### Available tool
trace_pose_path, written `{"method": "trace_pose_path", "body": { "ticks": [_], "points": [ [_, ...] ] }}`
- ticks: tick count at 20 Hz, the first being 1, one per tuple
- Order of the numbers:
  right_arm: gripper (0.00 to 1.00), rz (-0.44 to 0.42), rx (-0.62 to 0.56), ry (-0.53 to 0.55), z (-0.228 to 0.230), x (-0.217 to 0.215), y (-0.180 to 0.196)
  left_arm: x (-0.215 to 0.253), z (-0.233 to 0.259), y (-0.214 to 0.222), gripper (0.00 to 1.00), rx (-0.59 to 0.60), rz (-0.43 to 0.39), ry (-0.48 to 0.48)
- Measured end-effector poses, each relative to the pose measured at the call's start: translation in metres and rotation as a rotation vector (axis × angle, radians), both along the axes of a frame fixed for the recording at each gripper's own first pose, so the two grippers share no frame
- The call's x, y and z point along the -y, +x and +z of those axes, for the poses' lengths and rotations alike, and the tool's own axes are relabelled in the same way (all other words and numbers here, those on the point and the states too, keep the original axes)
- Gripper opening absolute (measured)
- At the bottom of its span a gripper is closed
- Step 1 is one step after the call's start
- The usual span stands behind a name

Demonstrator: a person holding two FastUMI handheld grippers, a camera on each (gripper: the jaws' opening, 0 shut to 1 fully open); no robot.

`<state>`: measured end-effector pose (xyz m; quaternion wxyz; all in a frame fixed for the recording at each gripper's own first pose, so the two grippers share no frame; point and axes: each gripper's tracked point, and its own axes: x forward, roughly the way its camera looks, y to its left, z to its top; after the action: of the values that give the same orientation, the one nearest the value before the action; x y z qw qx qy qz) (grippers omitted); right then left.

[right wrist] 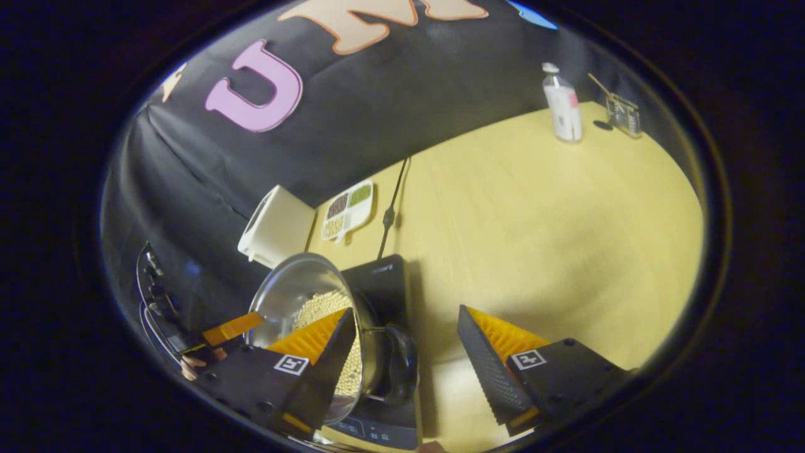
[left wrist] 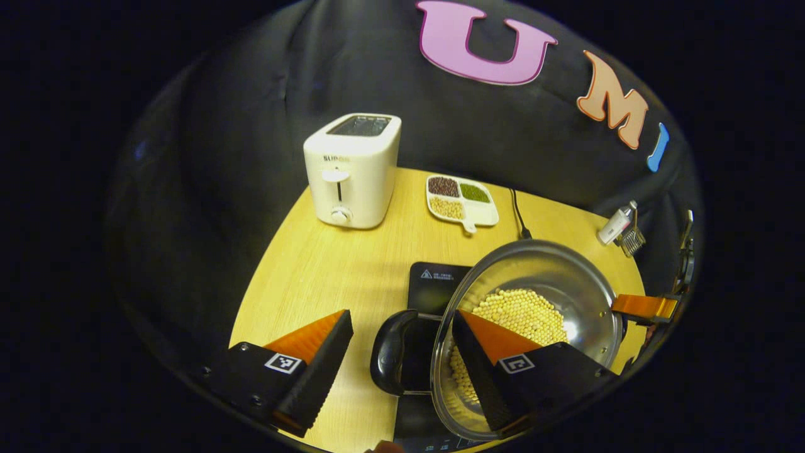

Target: First push the handle of the pot to place it horizontally, then grasp the pot with both hands and set it on the induction cooktop.

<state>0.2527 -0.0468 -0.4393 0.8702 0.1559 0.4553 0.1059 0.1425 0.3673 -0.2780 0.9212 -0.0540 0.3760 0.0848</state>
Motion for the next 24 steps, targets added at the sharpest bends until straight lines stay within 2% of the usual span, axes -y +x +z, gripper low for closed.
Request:
{"method": "trace_pose_path", "body": {
  "ticks": [1, 2, 3, 4, 5, 11, 12, 13, 14, 15, 17, 18, 19, 20, 21, 24],
  "points": [
    [1.00, -0.008, 0.043, -0.007, 0.012, 0.007, 0.002, 0.001, 0.008, 0.002, 0.98, 0.024, 0.003, 0.020],
    [0.92, -0.016, 0.083, -0.011, 0.024, 0.013, 0.002, 0.004, 0.015, 0.004, 0.98, 0.047, 0.003, 0.032],
    [0.92, -0.023, 0.117, -0.014, 0.035, 0.019, 0.002, 0.009, 0.023, 0.005, 0.98, 0.070, 0.001, 0.040],
    [1.00, -0.030, 0.149, -0.018, 0.046, 0.026, 0.000, 0.016, 0.030, 0.006, 0.98, 0.091, -0.001, 0.047],
    [0.91, -0.037, 0.178, -0.024, 0.057, 0.034, -0.001, 0.023, 0.037, 0.007, 0.98, 0.111, -0.005, 0.054],
    [0.91, -0.084, 0.314, -0.002, 0.121, 0.082, -0.008, 0.084, 0.092, -0.003, 0.97, 0.226, -0.021, 0.109],
    [1.00, -0.079, 0.333, 0.001, 0.133, 0.092, -0.011, 0.098, 0.100, -0.007, 0.97, 0.243, -0.021, 0.114],
    [0.91, -0.070, 0.356, 0.000, 0.145, 0.102, -0.012, 0.111, 0.109, -0.009, 0.96, 0.264, -0.019, 0.125],
    [0.91, -0.060, 0.376, -0.002, 0.158, 0.112, -0.013, 0.122, 0.120, -0.014, 0.97, 0.281, -0.012, 0.137],
    [1.00, -0.047, 0.395, 0.002, 0.172, 0.122, -0.016, 0.136, 0.130, -0.018, 0.97, 0.301, -0.002, 0.143],
    [1.00, -0.023, 0.443, 0.018, 0.201, 0.138, -0.021, 0.168, 0.151, -0.025, 0.97, 0.355, 0.021, 0.150],
    [0.91, -0.007, 0.464, 0.021, 0.213, 0.147, -0.025, 0.181, 0.160, -0.029, 0.96, 0.378, 0.036, 0.155],
    [0.91, 0.008, 0.486, 0.020, 0.226, 0.156, -0.027, 0.193, 0.168, -0.033, 0.97, 0.400, 0.052, 0.164],
    [1.00, 0.023, 0.513, 0.020, 0.238, 0.165, -0.030, 0.204, 0.177, -0.039, 0.97, 0.424, 0.067, 0.175],
    [0.91, 0.036, 0.537, 0.027, 0.251, 0.173, -0.032, 0.215, 0.184, -0.046, 0.97, 0.441, 0.080, 0.187],
    [0.90, 0.053, 0.631, 0.022, 0.291, 0.200, -0.042, 0.245, 0.210, -0.064, 0.97, 0.504, 0.121, 0.225]
  ]
}}
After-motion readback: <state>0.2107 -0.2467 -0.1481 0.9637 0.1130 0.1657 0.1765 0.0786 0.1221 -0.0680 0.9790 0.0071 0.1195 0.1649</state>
